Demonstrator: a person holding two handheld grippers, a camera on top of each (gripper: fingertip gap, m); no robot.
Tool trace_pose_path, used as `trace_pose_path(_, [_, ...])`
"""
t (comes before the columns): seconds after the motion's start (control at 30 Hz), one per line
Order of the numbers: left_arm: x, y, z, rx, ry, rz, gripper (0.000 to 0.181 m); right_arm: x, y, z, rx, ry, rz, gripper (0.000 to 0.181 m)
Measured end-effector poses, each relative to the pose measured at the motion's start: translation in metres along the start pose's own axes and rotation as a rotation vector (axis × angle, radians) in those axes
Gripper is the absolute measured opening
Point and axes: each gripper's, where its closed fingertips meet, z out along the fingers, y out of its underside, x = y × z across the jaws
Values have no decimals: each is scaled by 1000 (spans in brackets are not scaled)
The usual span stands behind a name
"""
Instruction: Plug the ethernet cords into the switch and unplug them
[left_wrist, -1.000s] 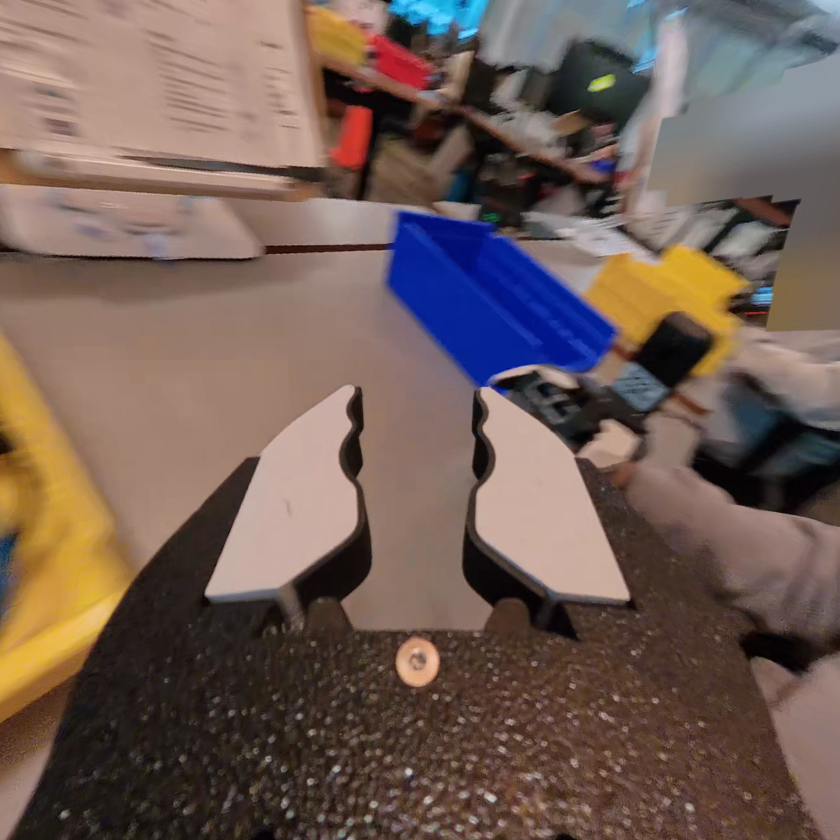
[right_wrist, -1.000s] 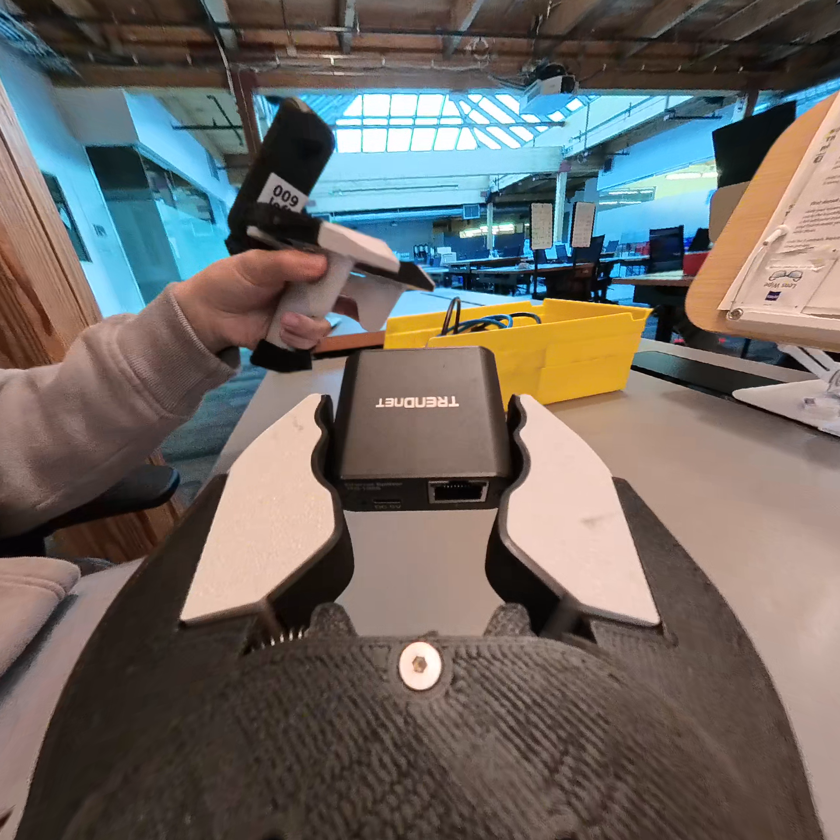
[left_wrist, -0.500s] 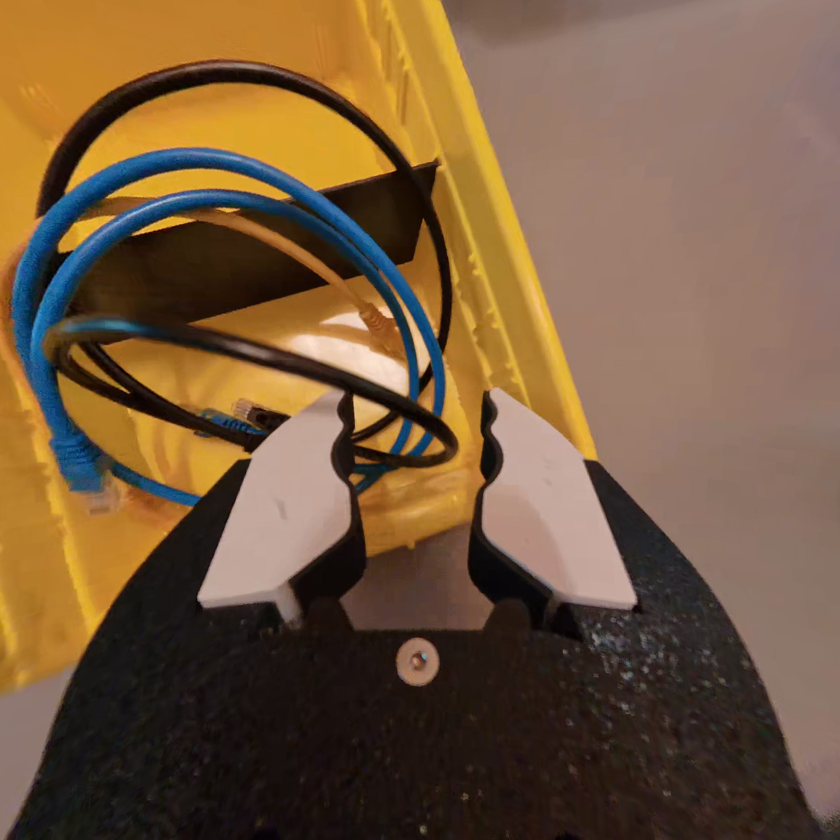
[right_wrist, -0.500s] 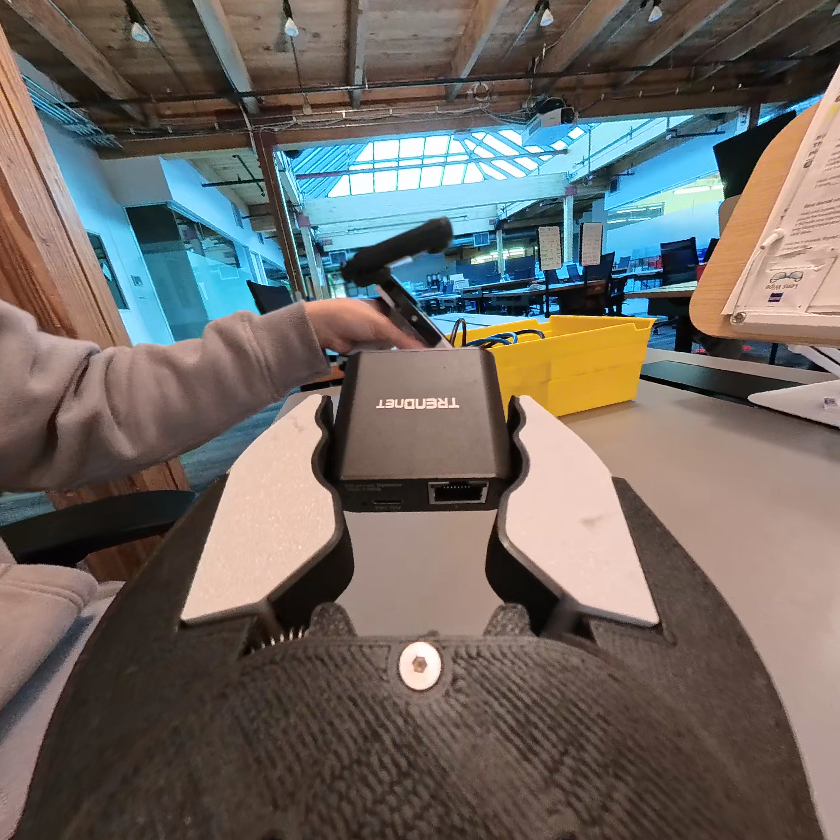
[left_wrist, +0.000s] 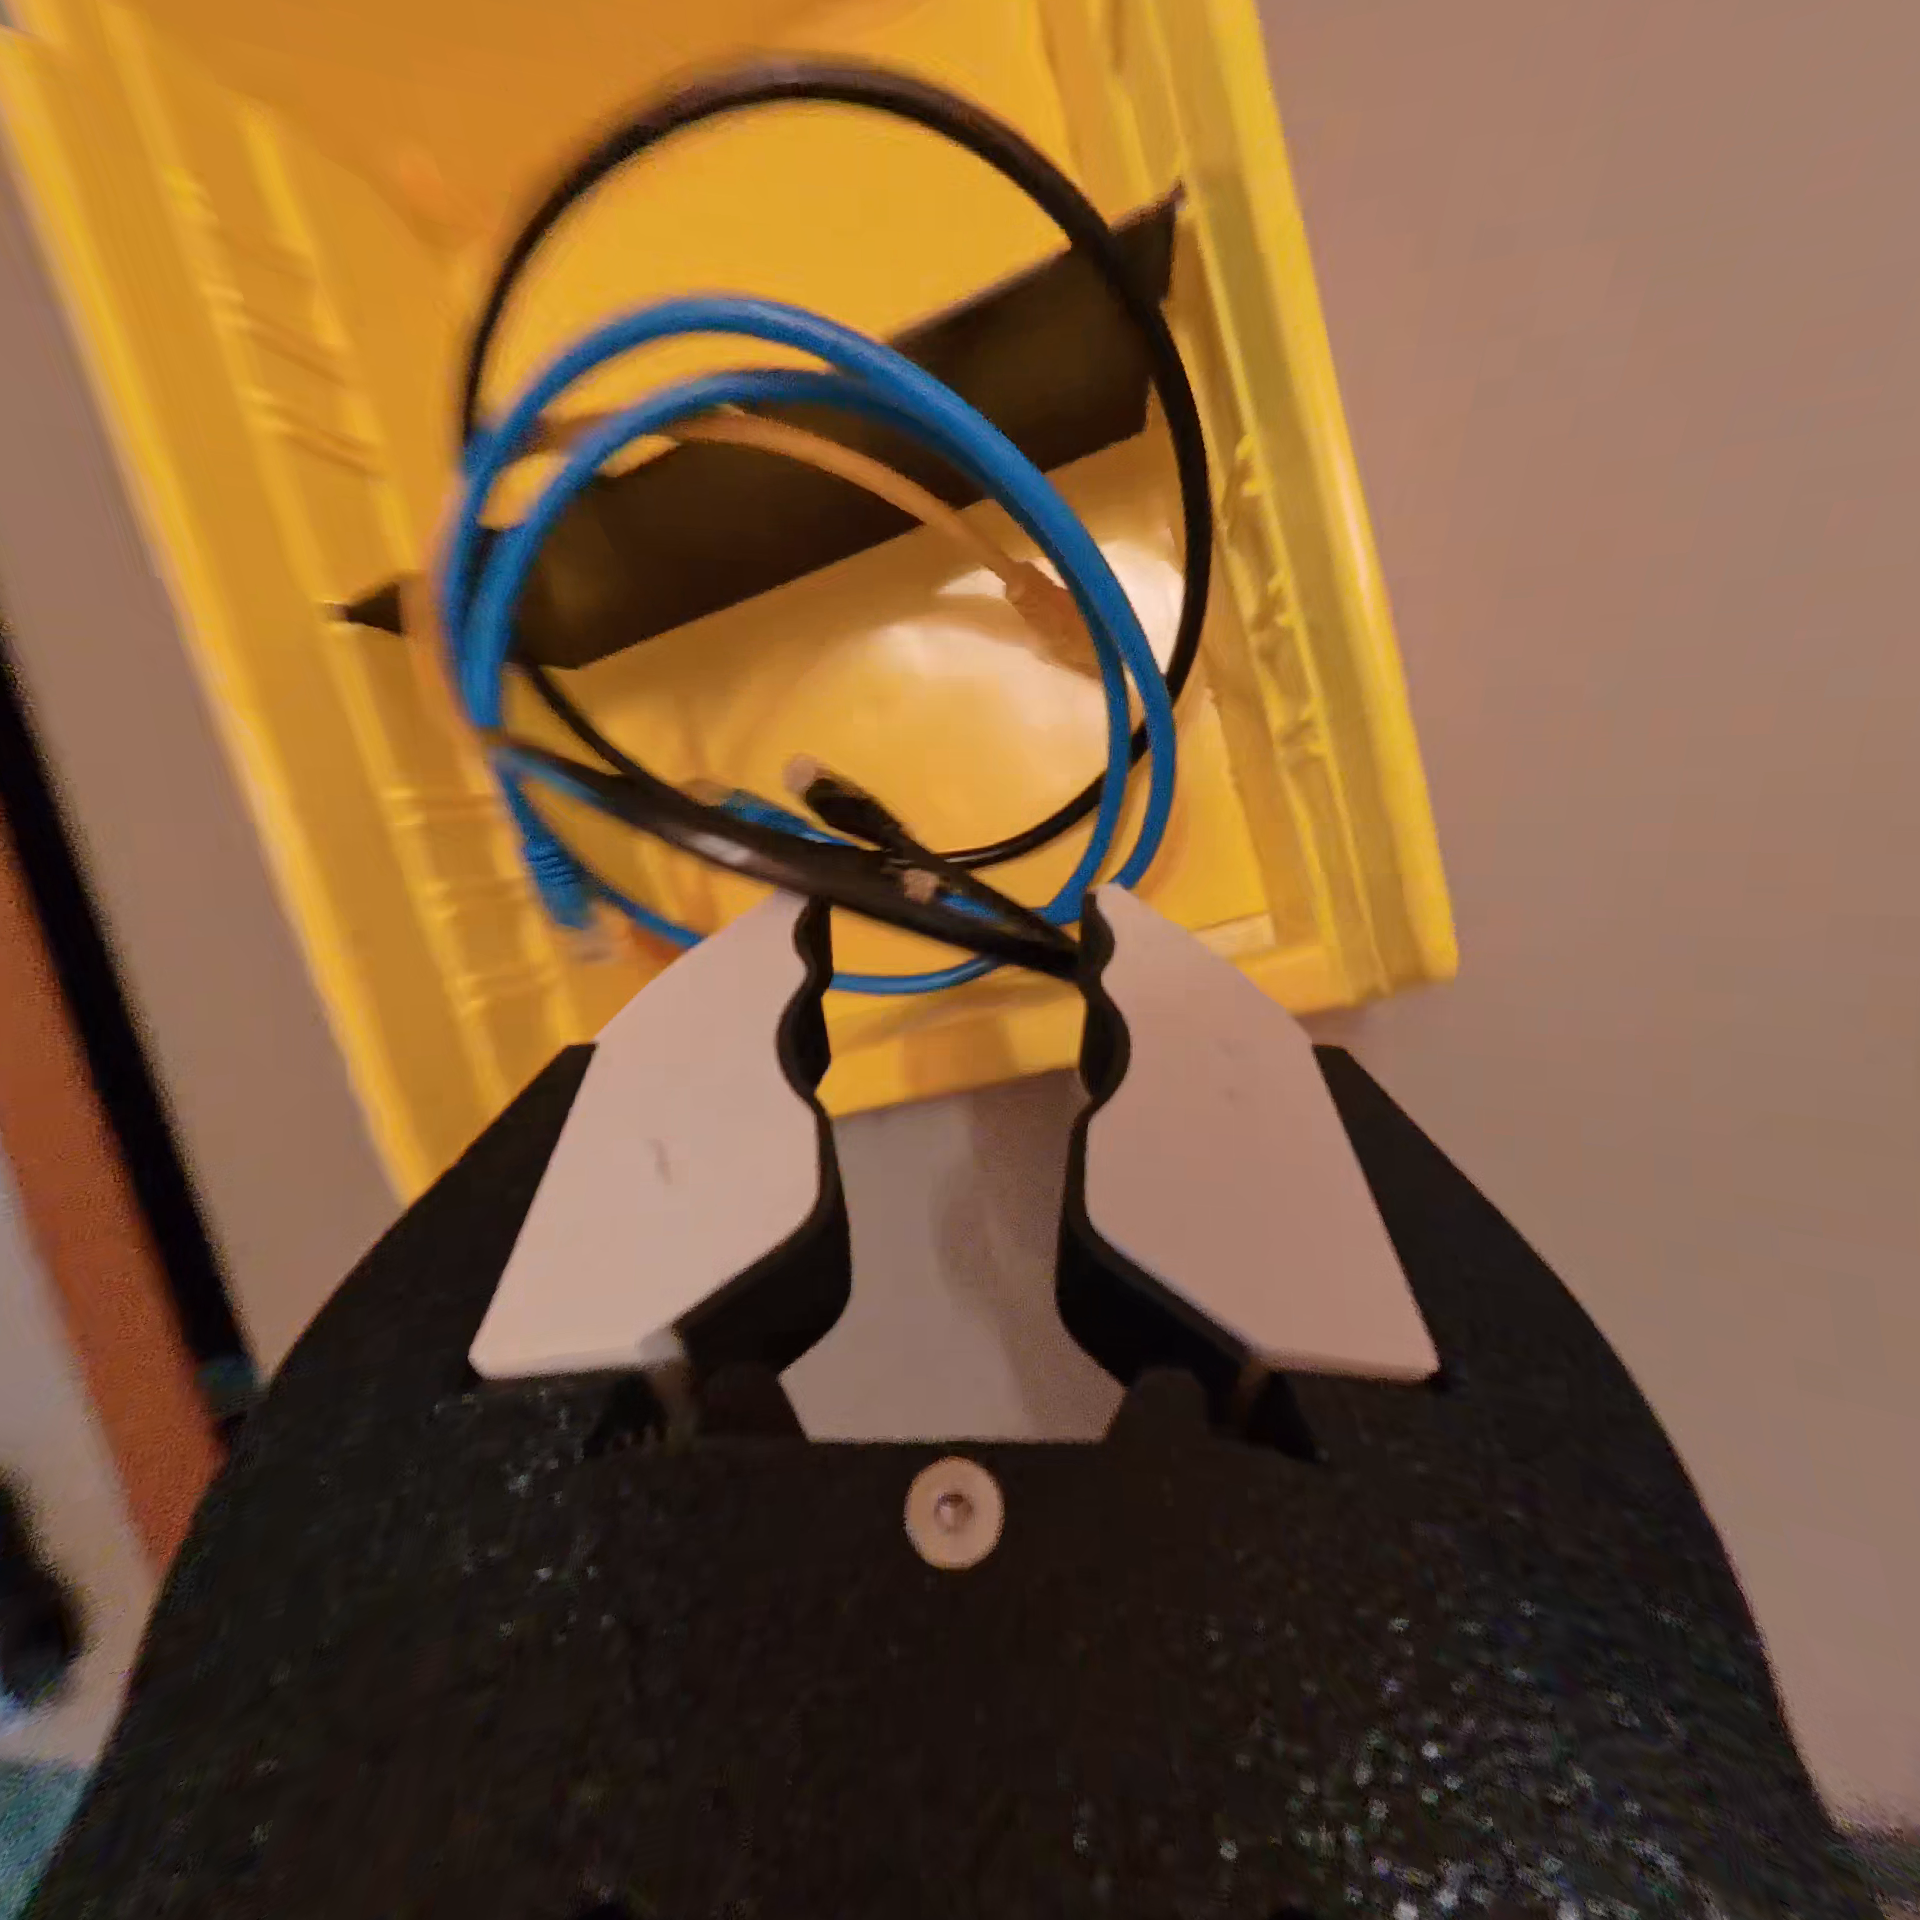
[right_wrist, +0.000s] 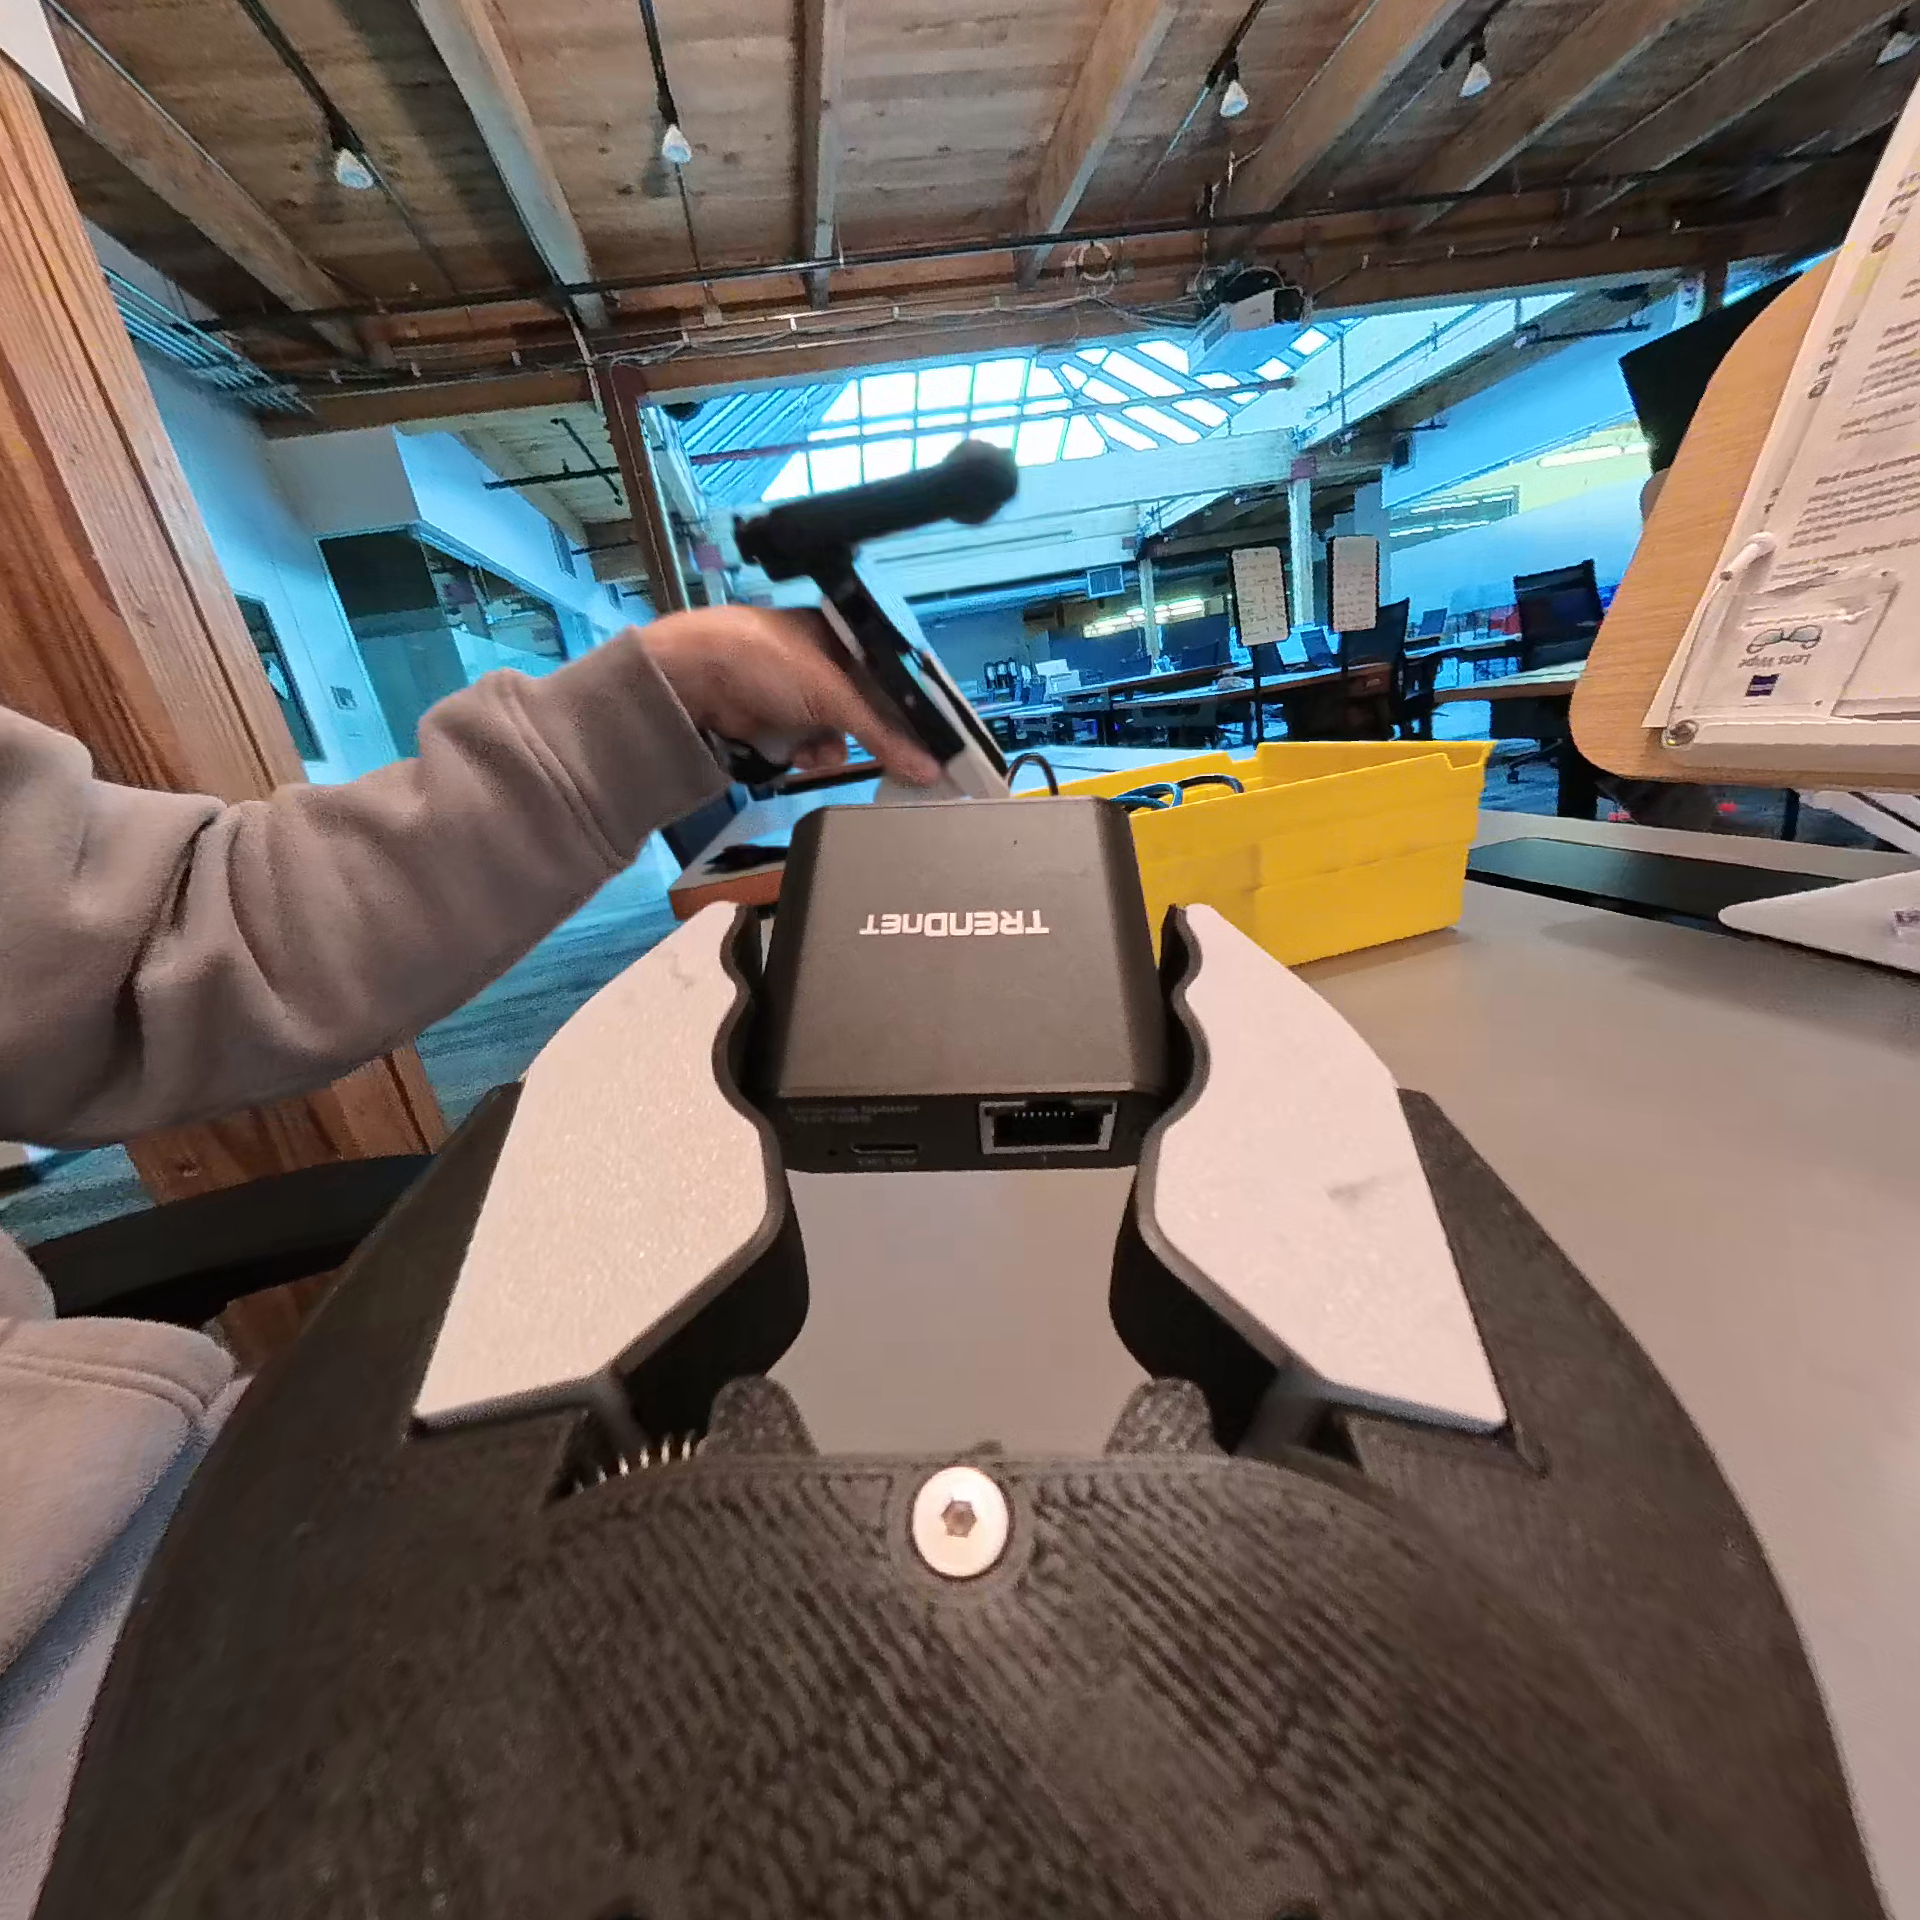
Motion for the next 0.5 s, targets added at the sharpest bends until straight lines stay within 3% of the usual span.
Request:
trace_pose_path(0.03, [-4, -5, -15, 29, -19, 1, 42, 1, 0, 0, 4, 0, 6, 74])
trace_pose_path(0.1, [-1, -25, -38, 111, 14, -24, 43, 1, -1, -1, 8, -4, 14, 74])
trace_pose_path(0.2, [26, -65, -47, 269, 193, -47, 45, 0, 0, 0, 2, -10, 15, 74])
trace_pose_path(0.37, [18, -73, 15, 74, 241, -205, 56, 0, -1, -1, 7, -11, 10, 74])
trace_pose_path(0.5, [-1, -75, 44, -12, 172, -266, 26, 1, -2, -2, 18, -11, 18, 74])
